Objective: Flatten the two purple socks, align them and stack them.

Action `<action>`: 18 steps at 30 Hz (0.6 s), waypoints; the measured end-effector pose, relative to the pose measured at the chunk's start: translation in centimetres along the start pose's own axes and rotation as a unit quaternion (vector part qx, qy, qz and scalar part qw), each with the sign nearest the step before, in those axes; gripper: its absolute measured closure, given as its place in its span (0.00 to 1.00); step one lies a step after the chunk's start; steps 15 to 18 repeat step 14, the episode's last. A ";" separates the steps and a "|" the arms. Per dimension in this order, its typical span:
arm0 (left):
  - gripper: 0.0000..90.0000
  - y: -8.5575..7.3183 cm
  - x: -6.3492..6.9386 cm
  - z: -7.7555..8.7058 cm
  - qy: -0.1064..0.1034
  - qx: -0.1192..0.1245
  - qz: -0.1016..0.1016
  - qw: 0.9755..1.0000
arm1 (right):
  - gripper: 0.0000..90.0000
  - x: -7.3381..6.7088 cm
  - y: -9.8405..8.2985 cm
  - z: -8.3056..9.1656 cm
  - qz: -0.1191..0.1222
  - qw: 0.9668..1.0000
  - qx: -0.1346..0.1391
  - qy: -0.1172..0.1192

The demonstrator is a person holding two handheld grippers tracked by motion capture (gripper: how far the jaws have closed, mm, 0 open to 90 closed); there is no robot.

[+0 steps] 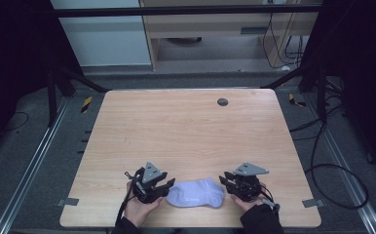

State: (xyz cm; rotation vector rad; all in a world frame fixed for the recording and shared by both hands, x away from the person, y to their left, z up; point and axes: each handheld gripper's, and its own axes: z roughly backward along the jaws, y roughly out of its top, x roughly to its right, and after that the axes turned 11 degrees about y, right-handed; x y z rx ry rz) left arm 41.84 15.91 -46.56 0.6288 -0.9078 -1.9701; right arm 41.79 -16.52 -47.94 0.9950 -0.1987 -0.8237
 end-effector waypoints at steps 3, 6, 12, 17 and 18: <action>0.54 -0.2 -1.4 0.1 0.013 0.004 0.015 1.000 | 0.57 1.2 -0.1 0.9 -0.006 0.999 0.019 -0.028; 0.48 -0.6 -3.1 0.2 0.030 0.008 0.032 0.999 | 0.46 2.5 -0.3 1.6 -0.025 0.998 0.032 -0.048; 0.40 -1.4 -6.1 0.5 0.055 0.010 0.056 0.997 | 0.31 4.8 -0.8 2.5 -0.050 0.996 0.028 -0.071; 0.39 -1.7 -7.1 0.5 0.062 0.006 0.063 0.996 | 0.30 5.4 -1.0 2.7 -0.059 0.995 0.031 -0.076; 0.39 -1.7 -7.1 0.5 0.062 0.006 0.063 0.996 | 0.30 5.4 -1.0 2.7 -0.059 0.995 0.031 -0.076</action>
